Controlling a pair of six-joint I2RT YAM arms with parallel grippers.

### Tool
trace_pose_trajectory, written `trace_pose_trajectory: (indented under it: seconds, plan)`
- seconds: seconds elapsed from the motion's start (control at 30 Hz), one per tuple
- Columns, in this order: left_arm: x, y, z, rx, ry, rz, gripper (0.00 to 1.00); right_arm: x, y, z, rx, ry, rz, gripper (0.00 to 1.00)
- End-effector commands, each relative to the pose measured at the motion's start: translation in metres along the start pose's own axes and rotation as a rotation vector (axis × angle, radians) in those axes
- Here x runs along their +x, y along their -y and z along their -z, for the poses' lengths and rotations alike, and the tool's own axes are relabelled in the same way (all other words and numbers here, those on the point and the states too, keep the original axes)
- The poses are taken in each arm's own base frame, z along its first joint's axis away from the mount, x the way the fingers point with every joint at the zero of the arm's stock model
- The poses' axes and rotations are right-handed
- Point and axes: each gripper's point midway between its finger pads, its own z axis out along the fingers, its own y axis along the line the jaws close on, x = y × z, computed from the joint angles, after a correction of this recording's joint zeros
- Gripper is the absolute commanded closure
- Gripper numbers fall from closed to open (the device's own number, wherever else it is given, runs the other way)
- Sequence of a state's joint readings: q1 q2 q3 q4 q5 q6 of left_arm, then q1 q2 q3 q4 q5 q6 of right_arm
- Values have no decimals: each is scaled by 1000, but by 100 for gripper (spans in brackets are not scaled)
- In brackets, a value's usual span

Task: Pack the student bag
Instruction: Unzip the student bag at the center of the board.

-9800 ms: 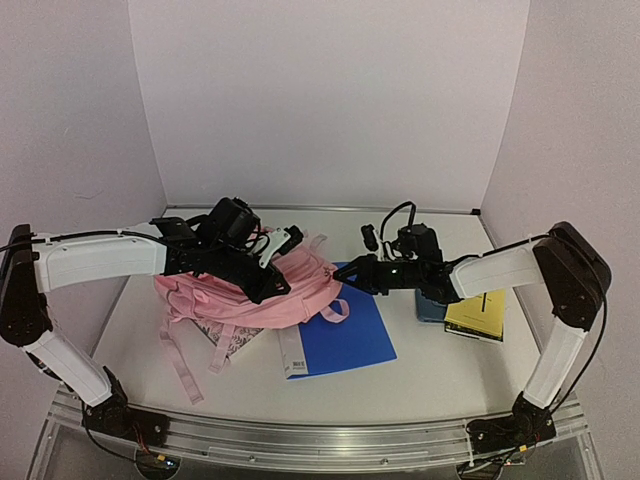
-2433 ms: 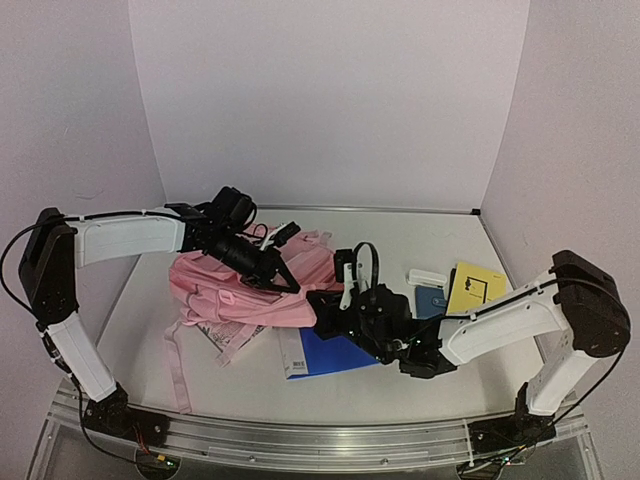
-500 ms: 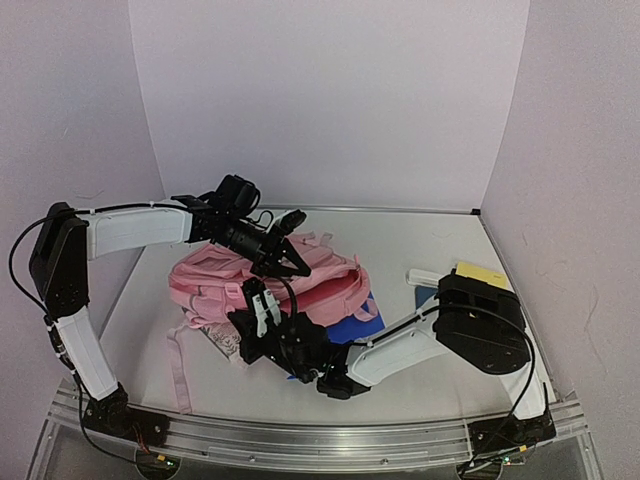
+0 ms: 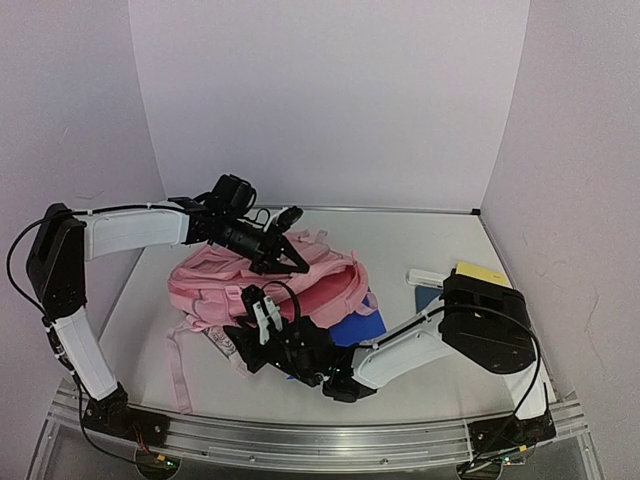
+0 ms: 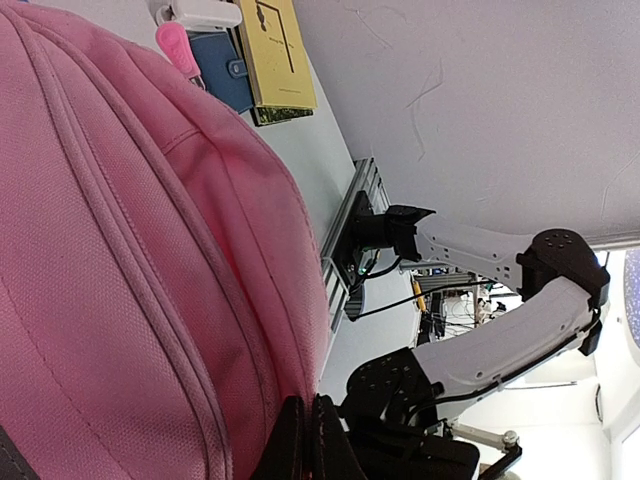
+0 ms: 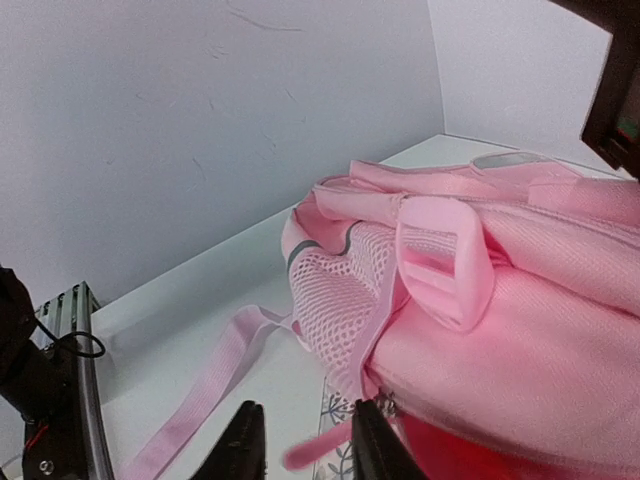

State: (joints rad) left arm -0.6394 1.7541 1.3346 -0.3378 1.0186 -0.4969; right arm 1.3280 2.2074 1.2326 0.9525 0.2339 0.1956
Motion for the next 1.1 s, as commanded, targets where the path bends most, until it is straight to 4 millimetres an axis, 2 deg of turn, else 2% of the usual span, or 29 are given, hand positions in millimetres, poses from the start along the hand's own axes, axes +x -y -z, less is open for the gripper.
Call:
trace_pose_trajectory:
  seconds: [0.0,0.1,0.17,0.27,0.33,0.4,0.5,0.63,0.77,0.9,1.07]
  plan:
    - [-19,32,31,29,115,-164,100,-57,-12,37,-30,87,-41,55]
    - [-13,26,35,12,114,-157,100,-62,3,59,21,73,-46,42]
    - [-8,22,37,-4,115,-160,100,-75,13,74,61,79,-54,35]
    - [0,16,40,-25,118,-169,100,-87,35,98,157,84,-62,24]
    - [6,13,41,-31,112,-182,100,-91,55,108,246,78,-67,21]
    - [13,6,40,-50,107,-187,100,-90,73,111,308,46,-69,22]
    - [23,-14,41,-140,88,-160,100,-90,109,112,374,22,-117,28]
    - [42,-39,44,-263,60,-139,100,-90,154,113,377,8,-243,30]
    - [68,-59,40,-383,2,-127,100,-86,189,108,354,-35,-346,30]
    - [90,-72,29,-501,-74,-145,100,-75,211,102,294,-96,-452,33]
    - [96,-79,23,-557,-103,-156,100,-60,202,88,189,-193,-505,41]
